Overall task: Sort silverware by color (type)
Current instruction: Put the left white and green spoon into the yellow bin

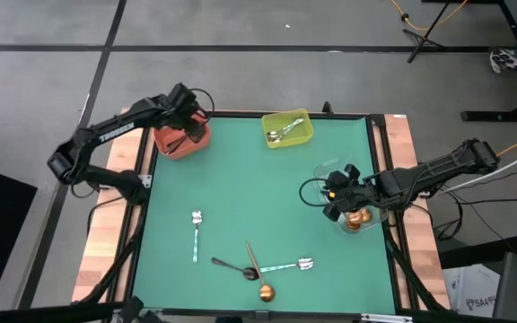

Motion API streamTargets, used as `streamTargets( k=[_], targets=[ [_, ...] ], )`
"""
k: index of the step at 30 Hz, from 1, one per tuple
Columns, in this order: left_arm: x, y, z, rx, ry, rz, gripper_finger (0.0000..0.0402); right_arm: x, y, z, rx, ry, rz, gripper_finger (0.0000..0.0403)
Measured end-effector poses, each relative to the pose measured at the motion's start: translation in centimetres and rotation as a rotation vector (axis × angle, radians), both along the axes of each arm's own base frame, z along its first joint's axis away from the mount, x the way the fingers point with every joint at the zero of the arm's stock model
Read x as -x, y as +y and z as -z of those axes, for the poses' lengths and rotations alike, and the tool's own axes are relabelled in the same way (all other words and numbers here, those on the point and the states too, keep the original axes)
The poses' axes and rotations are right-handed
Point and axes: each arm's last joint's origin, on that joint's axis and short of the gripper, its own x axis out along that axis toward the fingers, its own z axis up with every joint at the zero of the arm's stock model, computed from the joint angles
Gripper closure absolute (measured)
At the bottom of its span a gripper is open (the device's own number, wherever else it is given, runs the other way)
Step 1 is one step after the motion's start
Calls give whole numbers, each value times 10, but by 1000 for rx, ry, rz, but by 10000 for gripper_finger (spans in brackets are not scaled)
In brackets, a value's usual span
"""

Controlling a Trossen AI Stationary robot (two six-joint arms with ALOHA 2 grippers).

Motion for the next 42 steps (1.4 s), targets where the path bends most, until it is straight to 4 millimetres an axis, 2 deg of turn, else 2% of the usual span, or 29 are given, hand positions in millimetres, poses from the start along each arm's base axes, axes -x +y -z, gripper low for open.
streamTargets(
  k=[7, 16, 25, 42],
  targets=[
    [-12, -27, -13, 39, -134, 74, 279, 0, 0, 0, 0, 0, 0, 336],
    [-35, -62, -11, 127, -171, 115, 279, 0, 0, 0, 0, 0, 0, 336],
    [-53, -107, -9, 270, -212, 164, 279, 0, 0, 0, 0, 0, 0, 336],
    [-55, -192, -3, 490, -158, 73, 279, 0, 0, 0, -1, -1, 2, 336]
  ],
)
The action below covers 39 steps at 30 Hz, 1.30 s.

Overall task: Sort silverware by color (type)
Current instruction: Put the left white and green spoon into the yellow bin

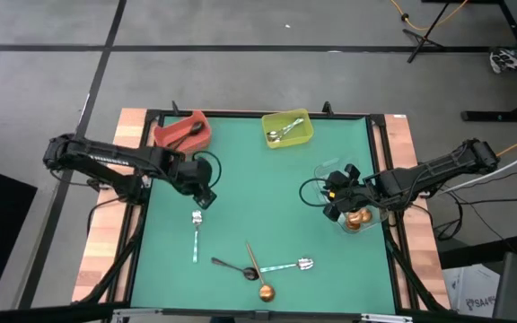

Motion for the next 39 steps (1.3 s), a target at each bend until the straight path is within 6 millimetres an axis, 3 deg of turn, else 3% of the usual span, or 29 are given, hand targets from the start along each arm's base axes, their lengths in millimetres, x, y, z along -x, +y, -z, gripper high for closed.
streamTargets(
  k=[11, 21, 32, 39],
  targets=[
    [8, -48, 0, 17, 1, 181, 279, 0, 0, 0, -1, 0, 1, 336],
    [17, -74, 0, 4, 0, 331, 279, 0, 0, 0, -2, 0, 1, 336],
    [23, -91, -1, -250, -68, 1007, 279, 0, 0, 0, -3, -1, 0, 336],
    [23, -92, -1, -362, -87, 1259, 279, 0, 0, 0, -4, 0, 0, 336]
  ],
)
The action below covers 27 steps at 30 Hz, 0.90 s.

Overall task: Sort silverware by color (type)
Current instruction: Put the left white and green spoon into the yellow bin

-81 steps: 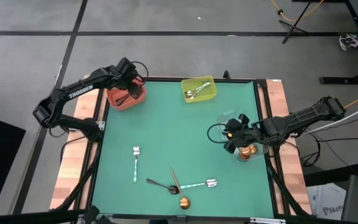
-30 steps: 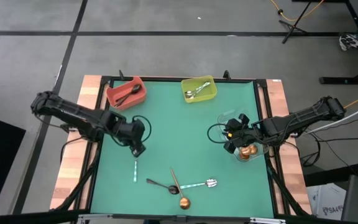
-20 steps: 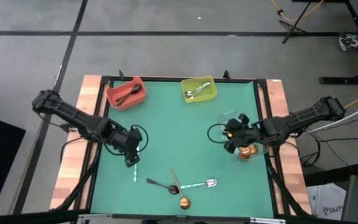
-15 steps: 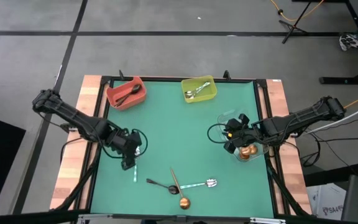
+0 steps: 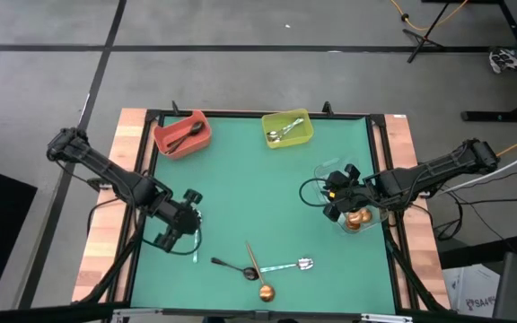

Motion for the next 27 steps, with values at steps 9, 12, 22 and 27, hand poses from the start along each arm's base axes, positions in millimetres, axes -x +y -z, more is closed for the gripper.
streamTargets(
  k=[9, 12, 22, 27],
  targets=[
    [-14, -7, 22, -139, 54, 263, 279, 0, 0, 0, 0, 0, 0, 336],
    [-21, -11, 34, -189, 91, 365, 279, 0, 0, 0, 0, 0, 0, 336],
    [-40, -22, 81, -293, 243, 611, 279, 0, 0, 0, -7, 3, -4, 336],
    [-45, -24, 100, -318, 312, 674, 279, 0, 0, 0, -7, 3, -4, 336]
  ],
)
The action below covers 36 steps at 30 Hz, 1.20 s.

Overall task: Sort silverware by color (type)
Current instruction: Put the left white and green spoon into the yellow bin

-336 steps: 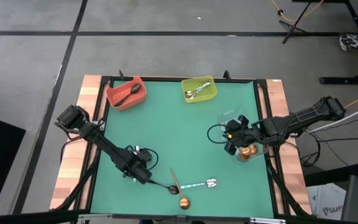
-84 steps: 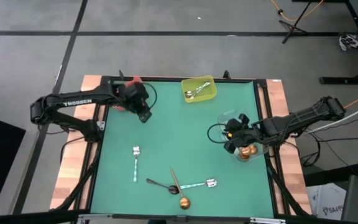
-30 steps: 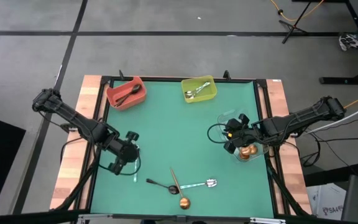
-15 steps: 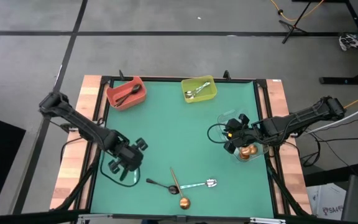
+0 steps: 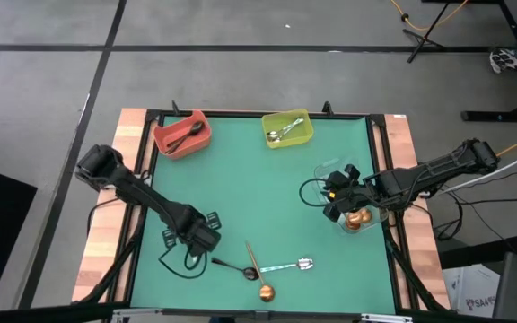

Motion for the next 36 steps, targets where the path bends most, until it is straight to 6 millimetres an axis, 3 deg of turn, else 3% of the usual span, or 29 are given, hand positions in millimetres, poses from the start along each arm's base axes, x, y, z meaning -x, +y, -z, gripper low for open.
streamTargets(
  k=[15, 27, 32, 36],
  targets=[
    [-4, -2, 21, -36, 69, 15, 281, 0, 0, 0, 1, 0, 0, 336],
    [-5, -2, 22, -37, 55, -14, 387, 0, 0, 0, 1, 0, 0, 336],
    [-7, -1, 22, -36, 50, -36, 389, 0, 0, 0, 1, 0, 0, 336],
    [-12, 4, 22, -24, 26, -156, 387, 0, 0, 0, 1, 0, 0, 336]
  ],
)
